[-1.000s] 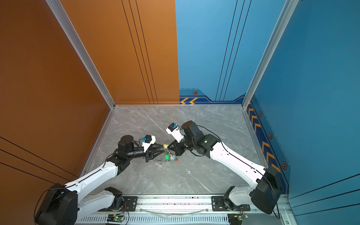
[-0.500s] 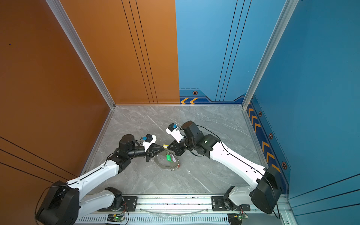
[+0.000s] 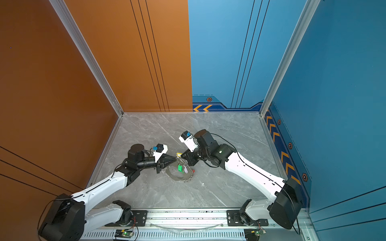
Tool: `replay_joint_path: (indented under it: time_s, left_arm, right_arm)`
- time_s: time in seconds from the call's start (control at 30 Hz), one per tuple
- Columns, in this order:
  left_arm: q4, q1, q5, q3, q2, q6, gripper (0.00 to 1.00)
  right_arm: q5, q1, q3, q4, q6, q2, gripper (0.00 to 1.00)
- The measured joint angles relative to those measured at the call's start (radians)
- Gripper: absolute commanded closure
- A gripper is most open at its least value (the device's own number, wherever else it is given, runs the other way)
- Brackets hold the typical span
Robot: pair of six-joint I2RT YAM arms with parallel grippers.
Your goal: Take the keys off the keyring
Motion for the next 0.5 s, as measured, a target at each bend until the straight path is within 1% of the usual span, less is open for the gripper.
replay_joint_path:
  time_s: [0.5]
  left_arm:
    - [-0.011, 0.000, -0.006, -0.007, -0.017, 0.000, 1.00]
  right_arm:
    - [0.016, -0.006, -0.035, 0.000, 0.000, -0.021, 1.00]
